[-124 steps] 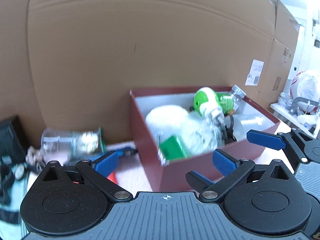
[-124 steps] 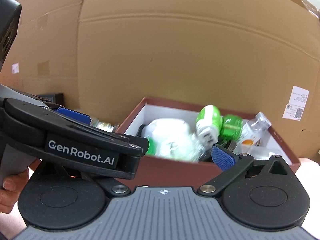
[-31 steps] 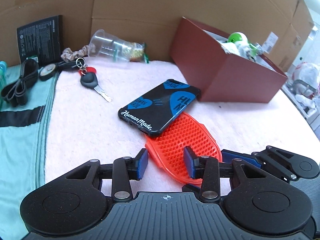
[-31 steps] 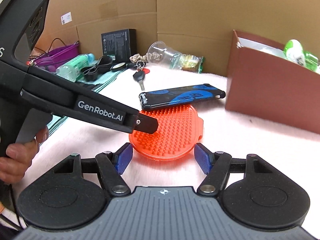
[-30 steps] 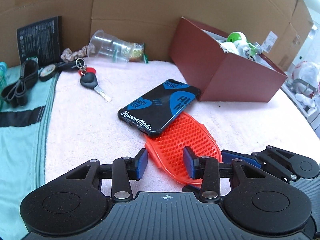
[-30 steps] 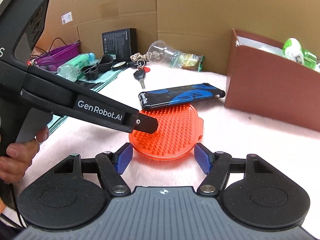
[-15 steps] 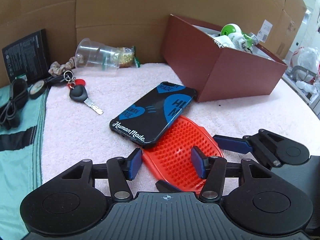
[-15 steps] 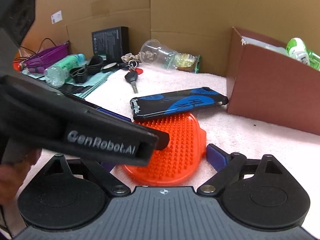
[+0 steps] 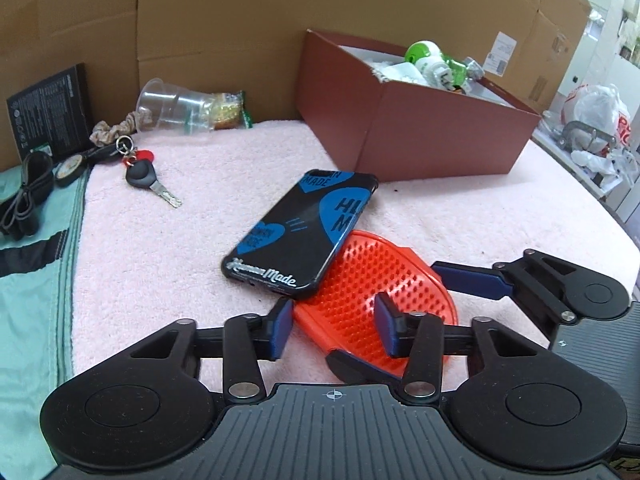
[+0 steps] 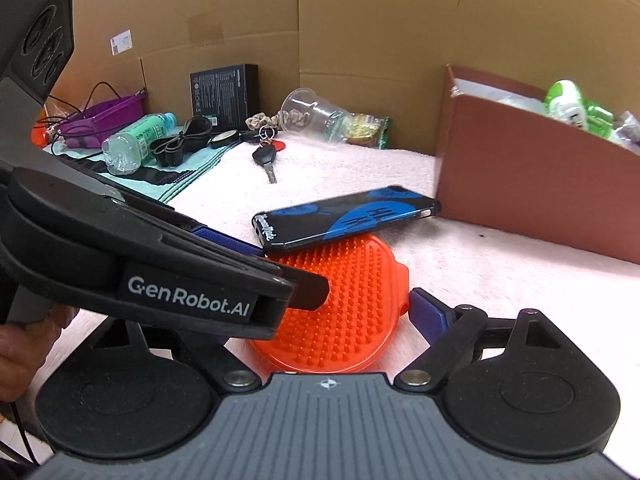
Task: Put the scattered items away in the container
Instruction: 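Lift the orange brush and carry it over the red box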
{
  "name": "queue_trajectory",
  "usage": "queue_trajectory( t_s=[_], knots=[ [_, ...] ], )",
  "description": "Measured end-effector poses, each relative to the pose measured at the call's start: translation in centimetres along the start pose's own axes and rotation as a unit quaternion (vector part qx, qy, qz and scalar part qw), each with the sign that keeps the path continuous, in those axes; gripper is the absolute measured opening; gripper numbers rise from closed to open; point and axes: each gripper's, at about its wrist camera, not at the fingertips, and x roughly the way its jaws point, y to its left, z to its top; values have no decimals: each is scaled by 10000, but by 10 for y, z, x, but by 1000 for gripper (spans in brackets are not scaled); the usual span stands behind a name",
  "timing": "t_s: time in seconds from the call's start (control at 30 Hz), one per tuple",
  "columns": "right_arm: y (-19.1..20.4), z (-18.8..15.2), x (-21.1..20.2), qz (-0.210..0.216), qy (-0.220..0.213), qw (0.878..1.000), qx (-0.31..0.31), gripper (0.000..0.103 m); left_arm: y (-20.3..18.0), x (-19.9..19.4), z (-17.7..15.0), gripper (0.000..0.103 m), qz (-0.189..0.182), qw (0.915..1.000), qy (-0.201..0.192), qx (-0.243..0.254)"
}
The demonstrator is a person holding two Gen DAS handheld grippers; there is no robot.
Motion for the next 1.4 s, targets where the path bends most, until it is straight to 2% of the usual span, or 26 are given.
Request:
queue_trajectory(
  t_s=[0.17,0.43,0.53,0.57,0.6,0.8,1.13,1.4],
  knots=[
    [-2,-6,-24,-118,-144,9998,-15,89,-16,-14,0,42,-68,9999,-139,29],
    [-1,0,-58,-320,-702,9970,-73,88,-35,-45,13,43,-56,9979,-620,201],
    [-3,6,-66,-418,-887,9951,-135,88,-43,-50,24,44,-100,9966,-771,266],
    [-4,9,-68,-459,-943,9944,-151,88,-45,-51,29,46,-125,9962,-817,279],
    [-7,11,-70,-497,-1000,9936,-152,88,-48,-52,33,52,-149,9957,-866,305],
    [-29,31,-77,-686,-1314,9890,-21,88,-63,-47,66,52,-247,9925,-1102,462],
    [-75,76,-58,-868,-1732,9808,215,88,-68,-21,140,53,-265,9879,-1379,662],
    [-110,117,-6,-962,-1703,9799,395,89,-52,35,197,54,-235,9904,-1203,640]
  ],
)
